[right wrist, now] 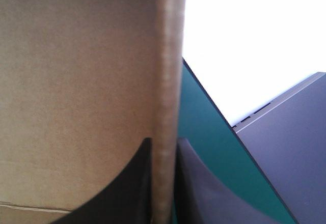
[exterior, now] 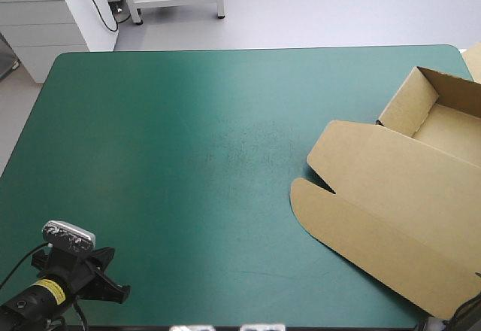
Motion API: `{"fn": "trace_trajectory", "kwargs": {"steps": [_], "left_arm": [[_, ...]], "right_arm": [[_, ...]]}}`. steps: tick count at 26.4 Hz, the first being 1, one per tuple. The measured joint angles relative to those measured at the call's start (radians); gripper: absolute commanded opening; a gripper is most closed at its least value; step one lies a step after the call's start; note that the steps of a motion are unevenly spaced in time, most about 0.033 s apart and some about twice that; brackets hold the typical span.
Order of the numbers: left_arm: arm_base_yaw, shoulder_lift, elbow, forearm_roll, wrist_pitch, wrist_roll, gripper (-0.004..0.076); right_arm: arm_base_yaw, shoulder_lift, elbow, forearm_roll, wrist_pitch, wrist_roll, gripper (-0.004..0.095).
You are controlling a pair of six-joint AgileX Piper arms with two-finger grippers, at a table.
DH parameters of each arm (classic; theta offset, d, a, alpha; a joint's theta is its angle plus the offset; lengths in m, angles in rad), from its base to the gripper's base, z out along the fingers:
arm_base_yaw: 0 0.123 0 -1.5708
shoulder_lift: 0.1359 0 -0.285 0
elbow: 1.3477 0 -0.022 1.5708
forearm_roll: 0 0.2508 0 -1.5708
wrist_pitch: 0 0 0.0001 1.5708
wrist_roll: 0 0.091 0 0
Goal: Fold the box
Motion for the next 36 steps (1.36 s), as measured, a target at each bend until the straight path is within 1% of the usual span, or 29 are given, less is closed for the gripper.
{"fn": "trace_trajectory", "kwargs": {"steps": [2, 3, 10, 15, 18, 23, 24, 25, 26, 27, 28, 29, 30, 31, 36], "left_arm": [[0.000, 0.000, 0.000, 0.000, 0.000, 0.000, -0.0008], [0.000, 0.000, 0.000, 0.000, 0.000, 0.000, -0.0008], [0.000, 0.000, 0.000, 0.000, 0.000, 0.000, -0.0008], [0.000, 0.000, 0.000, 0.000, 0.000, 0.000, -0.0008], [0.000, 0.000, 0.000, 0.000, 0.000, 0.000, -0.0008], [0.000, 0.000, 0.000, 0.000, 0.000, 0.000, -0.0008], [0.000, 0.000, 0.000, 0.000, 0.000, 0.000, -0.0008], [0.000, 0.000, 0.000, 0.000, 0.000, 0.000, -0.0008], [0.000, 0.000, 0.000, 0.000, 0.000, 0.000, -0.0008], [0.000, 0.000, 0.000, 0.000, 0.000, 0.000, -0.0008], [0.000, 0.000, 0.000, 0.000, 0.000, -0.002, -0.0008], [0.000, 0.000, 0.000, 0.000, 0.000, -0.004, -0.0008], [0.000, 0.000, 0.000, 0.000, 0.000, -0.004, -0.0008], [0.000, 0.000, 0.000, 0.000, 0.000, -0.005, -0.0008], [0.000, 0.000, 0.000, 0.000, 0.000, -0.008, -0.0008]], "right_arm": [[0.000, 0.000, 0.000, 0.001, 0.001, -0.004, 0.0378], [0.000, 0.000, 0.000, 0.008, 0.002, -0.010, 0.0405], [0.000, -0.008, -0.001, 0.039, 0.002, -0.047, 0.0398], [0.000, -0.069, -0.001, 0.058, 0.002, -0.065, 0.0398], [0.000, -0.130, -0.001, 0.105, 0.003, -0.074, 0.0398], [0.001, -0.246, 0.018, 0.219, 0.007, -0.096, 0.0398], [0.001, -0.270, 0.029, 0.234, 0.007, -0.097, 0.0378], [0.001, -0.340, 0.072, 0.277, 0.008, -0.099, 0.0351], [0.001, -0.377, 0.095, 0.295, 0.009, -0.106, 0.0267], [0.005, -0.453, 0.164, 0.333, 0.010, -0.129, 0.0226], [0.011, -0.485, 0.201, 0.344, 0.010, -0.137, 0.0114], [0.037, -0.561, 0.276, 0.349, 0.010, -0.149, 0.0069], [0.053, -0.592, 0.306, 0.349, 0.011, -0.158, -0.0022], [0.103, -0.667, 0.372, 0.350, 0.012, -0.176, -0.0016], [0.268, -0.858, 0.504, 0.346, 0.014, -0.201, -0.0018]]}}
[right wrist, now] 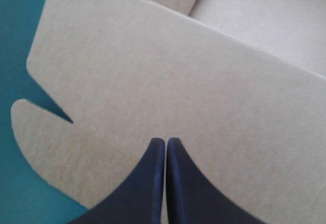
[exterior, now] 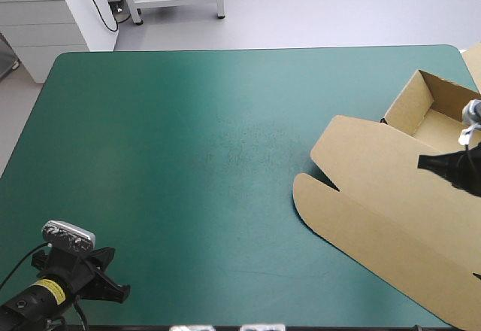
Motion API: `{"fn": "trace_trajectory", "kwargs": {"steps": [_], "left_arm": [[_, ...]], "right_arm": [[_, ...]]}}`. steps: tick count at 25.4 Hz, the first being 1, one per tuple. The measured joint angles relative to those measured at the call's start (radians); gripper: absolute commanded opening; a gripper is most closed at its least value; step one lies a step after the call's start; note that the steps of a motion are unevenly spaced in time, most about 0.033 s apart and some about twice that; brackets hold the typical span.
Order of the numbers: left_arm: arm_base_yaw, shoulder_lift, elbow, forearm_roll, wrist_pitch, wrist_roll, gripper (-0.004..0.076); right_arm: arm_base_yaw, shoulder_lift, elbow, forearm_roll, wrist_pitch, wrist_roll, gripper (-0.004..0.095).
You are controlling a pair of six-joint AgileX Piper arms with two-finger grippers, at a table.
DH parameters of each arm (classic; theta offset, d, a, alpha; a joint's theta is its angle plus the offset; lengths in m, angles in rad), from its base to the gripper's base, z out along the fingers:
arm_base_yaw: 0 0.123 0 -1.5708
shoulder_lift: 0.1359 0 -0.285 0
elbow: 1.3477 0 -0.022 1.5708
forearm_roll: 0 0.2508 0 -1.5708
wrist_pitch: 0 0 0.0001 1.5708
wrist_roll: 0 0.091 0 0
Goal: Fold the box
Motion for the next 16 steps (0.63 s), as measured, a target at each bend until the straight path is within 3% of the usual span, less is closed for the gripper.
{"fn": "trace_trajectory", "kwargs": {"steps": [6, 16], "left_arm": [[0.000, 0.000, 0.000, 0.000, 0.000, 0.000, -0.0008], [0.000, 0.000, 0.000, 0.000, 0.000, 0.000, -0.0008]], "right_arm": [[0.147, -0.227, 0.123, -0.022, 0.001, -0.003, -0.0018], [0.174, -0.489, 0.387, 0.004, -0.069, -0.075, -0.0019]]}}
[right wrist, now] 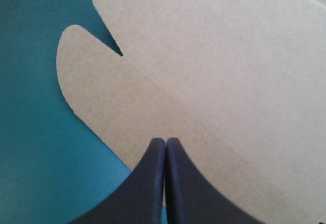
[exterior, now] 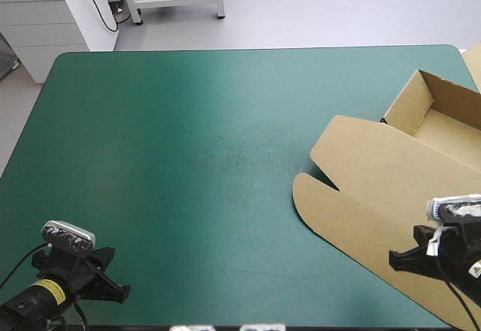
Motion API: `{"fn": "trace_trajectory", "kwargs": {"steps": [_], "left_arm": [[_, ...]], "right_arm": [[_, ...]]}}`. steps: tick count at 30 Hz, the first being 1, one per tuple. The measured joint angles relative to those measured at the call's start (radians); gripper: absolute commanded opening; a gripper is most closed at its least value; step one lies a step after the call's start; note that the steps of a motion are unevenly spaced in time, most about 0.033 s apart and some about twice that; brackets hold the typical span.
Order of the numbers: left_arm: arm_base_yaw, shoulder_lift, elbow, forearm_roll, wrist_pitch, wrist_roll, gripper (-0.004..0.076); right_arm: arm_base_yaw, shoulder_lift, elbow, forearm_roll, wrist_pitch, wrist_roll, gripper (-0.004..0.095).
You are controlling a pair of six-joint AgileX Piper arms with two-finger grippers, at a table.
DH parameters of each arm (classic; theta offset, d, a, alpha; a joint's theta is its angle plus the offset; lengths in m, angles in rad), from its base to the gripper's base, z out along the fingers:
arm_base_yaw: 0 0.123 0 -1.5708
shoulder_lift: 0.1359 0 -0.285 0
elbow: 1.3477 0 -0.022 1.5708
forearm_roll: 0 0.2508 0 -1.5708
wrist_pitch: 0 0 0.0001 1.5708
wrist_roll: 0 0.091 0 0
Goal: Fold the box
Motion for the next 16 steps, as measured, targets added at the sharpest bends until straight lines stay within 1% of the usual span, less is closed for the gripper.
{"fn": "trace_trajectory", "kwargs": {"steps": [8, 12, 16], "left_arm": [[0.000, 0.000, 0.000, 0.000, 0.000, -0.002, -0.0008], [0.000, 0.000, 0.000, 0.000, 0.000, -0.002, -0.0008], [0.000, 0.000, 0.000, 0.000, 0.000, -0.002, -0.0008]], "right_arm": [[0.028, -0.120, 0.206, 0.011, -0.068, -0.058, -0.0020], [0.029, -0.163, 0.266, 0.037, -0.085, -0.092, -0.0019], [0.029, -0.180, 0.282, 0.045, -0.098, -0.102, -0.0019]]}}
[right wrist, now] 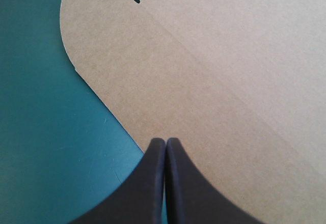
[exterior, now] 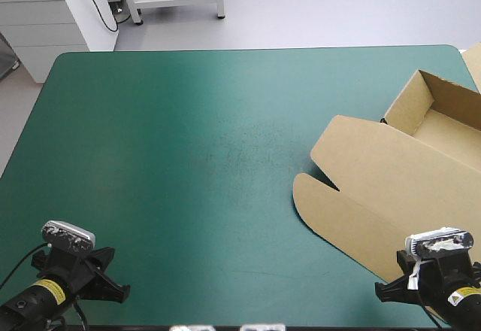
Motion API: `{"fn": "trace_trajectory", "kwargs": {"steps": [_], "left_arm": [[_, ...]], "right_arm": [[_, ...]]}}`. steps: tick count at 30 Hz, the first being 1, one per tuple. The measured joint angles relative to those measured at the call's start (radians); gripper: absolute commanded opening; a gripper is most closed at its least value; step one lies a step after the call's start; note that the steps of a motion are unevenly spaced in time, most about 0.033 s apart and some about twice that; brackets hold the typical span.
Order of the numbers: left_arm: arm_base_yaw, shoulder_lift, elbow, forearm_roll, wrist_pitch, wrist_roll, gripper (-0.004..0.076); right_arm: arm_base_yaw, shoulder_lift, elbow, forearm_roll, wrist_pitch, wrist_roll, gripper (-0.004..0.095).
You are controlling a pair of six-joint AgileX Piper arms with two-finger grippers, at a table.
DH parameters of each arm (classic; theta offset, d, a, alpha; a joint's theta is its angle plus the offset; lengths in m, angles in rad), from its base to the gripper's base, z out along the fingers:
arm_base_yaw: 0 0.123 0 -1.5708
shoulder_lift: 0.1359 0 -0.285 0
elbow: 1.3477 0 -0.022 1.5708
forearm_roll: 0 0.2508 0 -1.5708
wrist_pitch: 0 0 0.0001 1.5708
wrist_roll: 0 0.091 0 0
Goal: Fold the box
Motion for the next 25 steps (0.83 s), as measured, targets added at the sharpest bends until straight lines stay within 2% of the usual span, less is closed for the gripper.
{"fn": "trace_trajectory", "kwargs": {"steps": [25], "left_arm": [[0.000, 0.000, 0.000, 0.000, 0.000, 0.001, -0.0008]], "right_arm": [[0.000, 0.000, 0.054, 0.026, -0.041, -0.060, -0.0019]]}}
